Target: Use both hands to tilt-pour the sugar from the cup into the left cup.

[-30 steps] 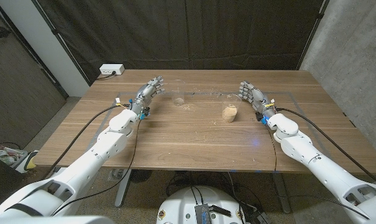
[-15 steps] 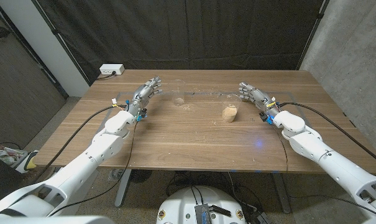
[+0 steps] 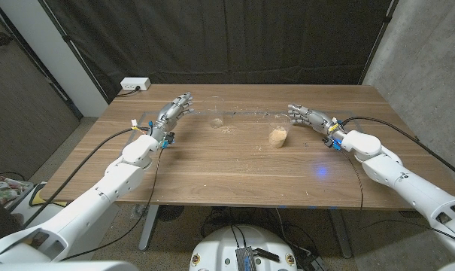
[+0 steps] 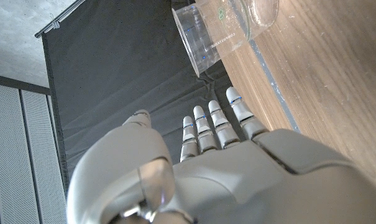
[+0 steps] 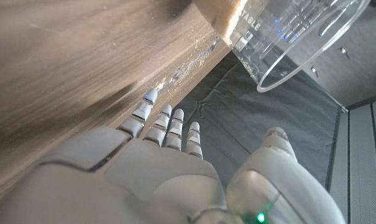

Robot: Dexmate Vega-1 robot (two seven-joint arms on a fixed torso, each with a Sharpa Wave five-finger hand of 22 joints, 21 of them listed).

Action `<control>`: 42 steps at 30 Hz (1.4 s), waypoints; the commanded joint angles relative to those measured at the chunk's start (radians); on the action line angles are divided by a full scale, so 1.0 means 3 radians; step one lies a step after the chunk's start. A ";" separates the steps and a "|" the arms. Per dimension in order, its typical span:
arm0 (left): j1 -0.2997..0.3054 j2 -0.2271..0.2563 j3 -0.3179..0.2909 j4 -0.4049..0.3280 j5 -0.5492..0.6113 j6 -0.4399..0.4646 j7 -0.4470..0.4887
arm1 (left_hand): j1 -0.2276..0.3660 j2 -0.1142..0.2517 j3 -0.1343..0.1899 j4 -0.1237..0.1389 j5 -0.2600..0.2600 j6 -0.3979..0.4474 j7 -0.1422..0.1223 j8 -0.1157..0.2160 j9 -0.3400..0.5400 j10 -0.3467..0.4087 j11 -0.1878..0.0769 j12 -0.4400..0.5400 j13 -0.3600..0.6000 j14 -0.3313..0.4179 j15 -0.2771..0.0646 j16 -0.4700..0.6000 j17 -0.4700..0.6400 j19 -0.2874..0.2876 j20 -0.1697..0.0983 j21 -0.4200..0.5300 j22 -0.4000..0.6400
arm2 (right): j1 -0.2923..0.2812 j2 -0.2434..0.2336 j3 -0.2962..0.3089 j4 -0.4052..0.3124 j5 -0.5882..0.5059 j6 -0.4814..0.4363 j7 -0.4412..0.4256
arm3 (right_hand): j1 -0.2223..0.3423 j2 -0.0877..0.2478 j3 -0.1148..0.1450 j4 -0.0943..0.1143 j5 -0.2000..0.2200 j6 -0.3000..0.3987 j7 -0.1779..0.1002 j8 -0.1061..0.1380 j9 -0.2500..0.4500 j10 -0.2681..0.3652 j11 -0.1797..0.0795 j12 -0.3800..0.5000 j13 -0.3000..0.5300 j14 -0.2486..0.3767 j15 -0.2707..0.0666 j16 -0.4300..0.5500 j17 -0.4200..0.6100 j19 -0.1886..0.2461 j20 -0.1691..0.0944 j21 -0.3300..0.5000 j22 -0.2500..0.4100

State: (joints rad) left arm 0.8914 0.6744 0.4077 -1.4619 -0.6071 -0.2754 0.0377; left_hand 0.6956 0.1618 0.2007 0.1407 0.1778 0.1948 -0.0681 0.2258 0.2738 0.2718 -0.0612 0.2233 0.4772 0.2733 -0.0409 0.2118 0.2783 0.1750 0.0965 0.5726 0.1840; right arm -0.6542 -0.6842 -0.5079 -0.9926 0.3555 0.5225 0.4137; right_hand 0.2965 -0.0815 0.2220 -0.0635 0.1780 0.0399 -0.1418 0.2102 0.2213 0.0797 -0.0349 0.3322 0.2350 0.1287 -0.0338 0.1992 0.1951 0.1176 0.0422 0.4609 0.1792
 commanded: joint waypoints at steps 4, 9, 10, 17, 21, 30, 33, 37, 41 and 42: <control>0.0338 0.0130 0.0034 -0.0594 0.0206 0.0075 0.0622 | -0.0013 -0.0011 0.0034 -0.0008 0.0006 0.0057 -0.0019 0.0023 0.0003 0.0080 -0.0013 0.0027 -0.0012 0.0075 -0.0136 0.0047 -0.0010 0.0058 0.0006 -0.0008 0.0014 | 0.0470 -0.0132 -0.0088 0.0876 0.0005 0.0652 0.1088 | -0.0004 -0.0105 -0.0052 -0.0023 0.0052 -0.0042 -0.0059 -0.0009 0.0011 0.0020 -0.0105 -0.0016 0.0012 0.0041 -0.0267 0.0018 -0.0006 0.0080 -0.0063 0.0001 0.0016; 0.0412 0.0127 0.0114 -0.0823 0.0355 0.0189 0.0909 | -0.0017 -0.0011 0.0041 -0.0011 0.0007 0.0085 -0.0020 0.0033 0.0001 0.0115 -0.0011 0.0038 -0.0017 0.0103 -0.0145 0.0055 -0.0019 0.0069 0.0011 -0.0009 0.0015 | 0.0556 -0.0250 -0.0088 0.0921 -0.0032 0.0860 0.1300 | -0.0006 -0.0137 -0.0072 -0.0034 0.0068 -0.0105 -0.0077 -0.0028 0.0013 0.0001 -0.0096 -0.0025 0.0014 0.0045 -0.0270 0.0017 -0.0009 0.0091 -0.0070 -0.0008 0.0016; 0.0420 0.0121 0.0129 -0.0851 0.0373 0.0194 0.0945 | -0.0017 -0.0011 0.0042 -0.0011 0.0007 0.0086 -0.0021 0.0033 0.0001 0.0114 -0.0016 0.0037 -0.0018 0.0106 -0.0146 0.0056 -0.0020 0.0070 0.0015 -0.0009 0.0016 | 0.0582 -0.0269 -0.0104 0.0937 -0.0071 0.0893 0.1326 | -0.0005 -0.0145 -0.0077 -0.0038 0.0071 -0.0114 -0.0076 -0.0029 0.0014 -0.0004 -0.0095 -0.0027 0.0014 0.0033 -0.0266 0.0012 -0.0009 0.0093 -0.0070 -0.0010 0.0016; 0.0452 0.0089 0.0251 -0.1045 0.0557 0.0319 0.1236 | -0.0020 -0.0010 0.0051 -0.0015 0.0008 0.0098 -0.0027 0.0036 -0.0002 0.0155 -0.0036 0.0049 -0.0023 0.0125 -0.0158 0.0060 -0.0032 0.0076 0.0012 -0.0012 0.0018 | 0.0807 -0.0348 -0.0272 0.1215 -0.0636 0.1364 0.1078 | 0.0040 -0.0235 -0.0127 -0.0093 0.0124 -0.0306 -0.0096 -0.0071 0.0019 -0.0115 -0.0104 -0.0075 0.0017 -0.0012 -0.0267 -0.0010 -0.0018 0.0093 -0.0076 -0.0046 0.0015; 0.0457 0.0065 0.0308 -0.1095 0.0626 0.0349 0.1344 | -0.0021 -0.0011 0.0055 -0.0016 0.0008 0.0111 -0.0024 0.0040 -0.0004 0.0172 -0.0035 0.0055 -0.0023 0.0133 -0.0158 0.0061 -0.0037 0.0080 0.0011 -0.0013 0.0018 | 0.0961 -0.0306 -0.0366 0.1486 -0.0918 0.1632 0.0822 | 0.0104 -0.0271 -0.0155 -0.0143 0.0167 -0.0403 -0.0119 -0.0073 0.0023 -0.0205 -0.0094 -0.0113 0.0018 -0.0088 -0.0274 -0.0036 -0.0023 0.0061 -0.0089 -0.0087 0.0013; 0.0448 0.0072 0.0392 -0.1240 0.0760 0.0518 0.1541 | -0.0025 -0.0013 0.0065 -0.0020 0.0008 0.0130 -0.0033 0.0044 -0.0008 0.0190 -0.0045 0.0060 -0.0024 0.0138 -0.0168 0.0059 -0.0049 0.0085 0.0010 -0.0017 0.0020 | 0.1193 -0.0292 -0.0696 0.1829 -0.1639 0.1788 -0.0109 | 0.0163 -0.0285 -0.0195 -0.0186 0.0217 -0.0577 -0.0115 -0.0087 0.0030 -0.0310 -0.0070 -0.0157 0.0022 -0.0188 -0.0242 -0.0056 -0.0026 0.0000 -0.0084 -0.0148 0.0013; 0.0449 0.0093 0.0408 -0.1248 0.0824 0.0488 0.1572 | -0.0028 -0.0017 0.0066 -0.0021 0.0007 0.0127 -0.0032 0.0042 -0.0009 0.0191 -0.0040 0.0060 -0.0024 0.0136 -0.0172 0.0058 -0.0053 0.0087 0.0001 -0.0018 0.0021 | 0.1247 -0.0275 -0.0850 0.1908 -0.1818 0.1740 -0.0407 | 0.0186 -0.0278 -0.0203 -0.0197 0.0234 -0.0601 -0.0112 -0.0078 0.0032 -0.0351 -0.0045 -0.0173 0.0023 -0.0220 -0.0225 -0.0059 -0.0026 -0.0015 -0.0075 -0.0167 0.0014; 0.0512 0.0186 0.0367 -0.1294 0.0842 0.0453 0.1602 | -0.0035 -0.0035 0.0062 -0.0025 0.0003 0.0111 -0.0054 0.0034 -0.0012 0.0193 -0.0062 0.0058 -0.0025 0.0137 -0.0183 0.0055 -0.0061 0.0083 -0.0006 -0.0024 0.0022 | 0.1282 -0.0253 -0.1009 0.1964 -0.1875 0.1678 -0.0607 | 0.0203 -0.0265 -0.0203 -0.0203 0.0245 -0.0619 -0.0104 -0.0074 0.0033 -0.0369 -0.0039 -0.0180 0.0024 -0.0237 -0.0216 -0.0059 -0.0026 -0.0030 -0.0067 -0.0180 0.0014; 0.0595 0.0261 0.0313 -0.1318 0.0806 0.0423 0.1636 | -0.0039 -0.0046 0.0060 -0.0028 0.0000 0.0111 -0.0063 0.0033 -0.0014 0.0188 -0.0073 0.0055 -0.0025 0.0133 -0.0193 0.0052 -0.0067 0.0084 -0.0010 -0.0027 0.0022 | 0.1307 -0.0266 -0.1121 0.1938 -0.1908 0.1664 -0.0712 | 0.0214 -0.0256 -0.0204 -0.0206 0.0252 -0.0629 -0.0100 -0.0071 0.0034 -0.0380 -0.0032 -0.0185 0.0024 -0.0249 -0.0206 -0.0059 -0.0026 -0.0033 -0.0060 -0.0187 0.0014; 0.0613 0.0283 0.0302 -0.1335 0.0807 0.0445 0.1654 | -0.0040 -0.0049 0.0060 -0.0029 0.0000 0.0110 -0.0062 0.0032 -0.0014 0.0189 -0.0069 0.0055 -0.0025 0.0127 -0.0190 0.0049 -0.0068 0.0083 -0.0012 -0.0028 0.0023 | 0.1312 -0.0271 -0.1137 0.1929 -0.1910 0.1666 -0.0723 | 0.0216 -0.0255 -0.0204 -0.0206 0.0254 -0.0627 -0.0101 -0.0068 0.0034 -0.0385 -0.0029 -0.0186 0.0025 -0.0250 -0.0205 -0.0059 -0.0025 -0.0035 -0.0056 -0.0189 0.0015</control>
State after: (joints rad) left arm 1.0347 0.7138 0.5139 -1.8261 -0.3950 -0.1454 0.4662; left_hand 0.6863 0.1526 0.2116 0.1351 0.1778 0.2235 -0.0784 0.2301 0.2691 0.3257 -0.0740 0.2367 0.4681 0.3056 -0.0375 0.2274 0.2553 0.1964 0.0966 0.5650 0.1887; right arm -0.3259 -0.7699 -0.6970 -0.4870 -0.1239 1.0209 0.3602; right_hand 0.3511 -0.1585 0.1600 -0.1200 0.2447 -0.1417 -0.1663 0.1838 0.2304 -0.0273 -0.0460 0.2772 0.2398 0.0571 -0.0337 0.1840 0.1860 0.1080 0.0232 0.4057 0.1791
